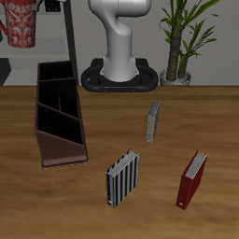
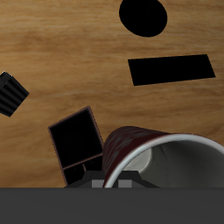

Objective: Place the red mug into the right desk caddy's right compartment

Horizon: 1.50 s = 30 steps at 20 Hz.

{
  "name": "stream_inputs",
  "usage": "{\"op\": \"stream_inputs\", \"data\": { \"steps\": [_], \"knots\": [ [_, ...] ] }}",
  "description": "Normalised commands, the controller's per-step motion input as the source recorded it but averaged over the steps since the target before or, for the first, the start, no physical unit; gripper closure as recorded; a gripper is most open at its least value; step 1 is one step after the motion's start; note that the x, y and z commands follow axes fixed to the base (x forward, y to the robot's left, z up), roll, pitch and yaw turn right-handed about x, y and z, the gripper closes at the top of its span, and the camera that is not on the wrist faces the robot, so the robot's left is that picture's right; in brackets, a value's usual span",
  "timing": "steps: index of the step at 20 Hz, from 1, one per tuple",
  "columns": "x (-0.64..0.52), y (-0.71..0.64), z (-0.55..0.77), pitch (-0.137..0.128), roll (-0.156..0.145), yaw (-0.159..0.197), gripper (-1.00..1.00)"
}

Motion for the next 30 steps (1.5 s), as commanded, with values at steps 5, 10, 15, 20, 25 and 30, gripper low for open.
{"op": "stream_inputs", "data": {
  "steps": [5, 10, 15, 20, 25, 30],
  "knots": [
    [-0.48, -0.10, 0.20, -0.028, -0.013, 0.027, 1.00],
    [-0.58, -0.12, 0.07, -0.014, -0.033, -0.037, 1.00],
    [-0.43, 0.00, -0.14, 0.002, -0.018, 0.000, 1.00],
    [-0.46, 0.12, -0.14, -0.008, -0.011, 0.030, 1.00],
    [-0.42, 0.06, -0.03, -0.016, -0.009, -0.014, 1.00],
    [-0.35, 0.12, -0.11, -0.013, -0.017, 0.010, 1.00]
  ]
}}
